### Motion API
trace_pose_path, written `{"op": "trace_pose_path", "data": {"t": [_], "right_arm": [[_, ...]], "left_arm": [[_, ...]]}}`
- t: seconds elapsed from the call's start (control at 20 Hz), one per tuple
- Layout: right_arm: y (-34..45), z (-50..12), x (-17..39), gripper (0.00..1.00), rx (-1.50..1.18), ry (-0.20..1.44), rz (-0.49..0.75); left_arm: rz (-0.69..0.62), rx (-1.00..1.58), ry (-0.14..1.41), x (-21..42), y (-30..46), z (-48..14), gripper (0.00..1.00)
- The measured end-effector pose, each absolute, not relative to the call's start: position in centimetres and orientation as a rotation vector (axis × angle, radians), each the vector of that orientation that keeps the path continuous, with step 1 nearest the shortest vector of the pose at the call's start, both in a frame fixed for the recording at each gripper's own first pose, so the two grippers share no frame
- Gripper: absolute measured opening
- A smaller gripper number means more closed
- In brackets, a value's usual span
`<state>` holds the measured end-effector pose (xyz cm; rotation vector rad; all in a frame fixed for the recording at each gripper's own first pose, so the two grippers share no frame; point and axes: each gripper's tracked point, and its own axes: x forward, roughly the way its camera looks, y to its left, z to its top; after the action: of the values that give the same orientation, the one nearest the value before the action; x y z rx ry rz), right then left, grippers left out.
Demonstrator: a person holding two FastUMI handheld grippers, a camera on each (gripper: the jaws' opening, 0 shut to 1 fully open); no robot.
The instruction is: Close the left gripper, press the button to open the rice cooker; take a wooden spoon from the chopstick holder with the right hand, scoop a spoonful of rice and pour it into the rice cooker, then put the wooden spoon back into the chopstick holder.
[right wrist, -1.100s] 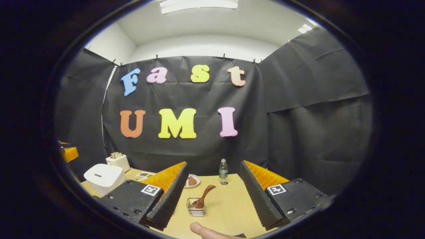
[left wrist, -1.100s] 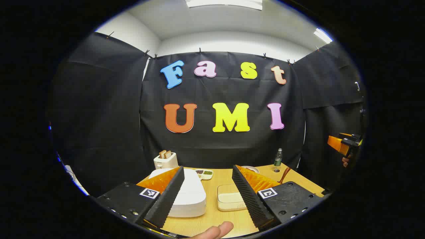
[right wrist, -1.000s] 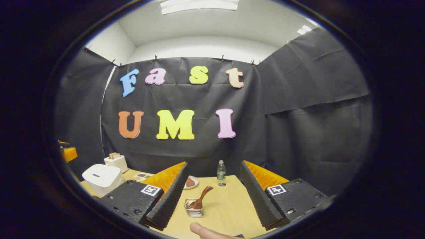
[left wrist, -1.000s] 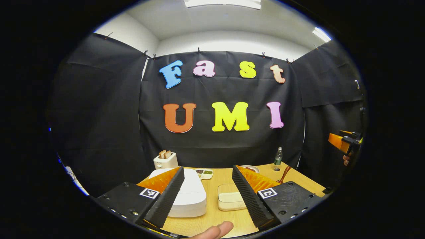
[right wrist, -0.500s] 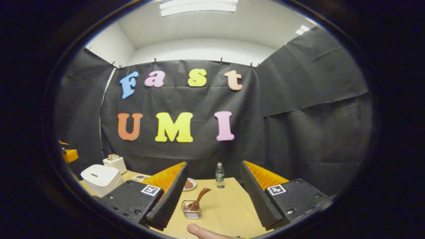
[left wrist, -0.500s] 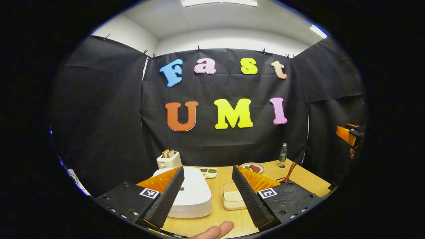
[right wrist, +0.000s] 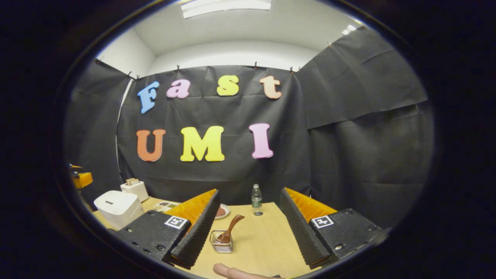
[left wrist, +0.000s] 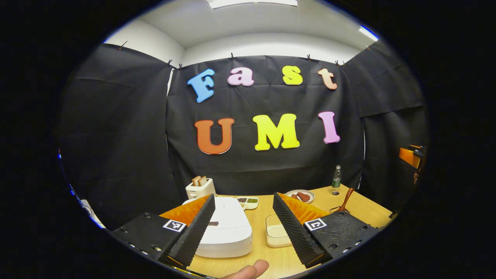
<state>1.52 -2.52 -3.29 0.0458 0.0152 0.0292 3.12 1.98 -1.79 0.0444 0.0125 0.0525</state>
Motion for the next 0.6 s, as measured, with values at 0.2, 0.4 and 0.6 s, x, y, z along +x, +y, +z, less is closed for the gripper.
{"op": "trace_pose_path", "data": {"t": [0.2,0.4,0.6], "right_arm": [[-3.0,-4.3,2.6,1.00,0.064,0.014,0.056],[-3.6,-6.4,3.2,1.00,0.089,0.051,0.065],[-4.9,-7.6,4.4,1.00,0.082,0.068,0.045]], "left_arm": [[0.061,0.040,-0.004,4.4,2.7,-1.7,0.72],[0.048,0.079,0.019,5.6,2.4,-2.3,0.37],[0.063,0.120,0.056,7.0,3.0,-3.3,0.36]]}}
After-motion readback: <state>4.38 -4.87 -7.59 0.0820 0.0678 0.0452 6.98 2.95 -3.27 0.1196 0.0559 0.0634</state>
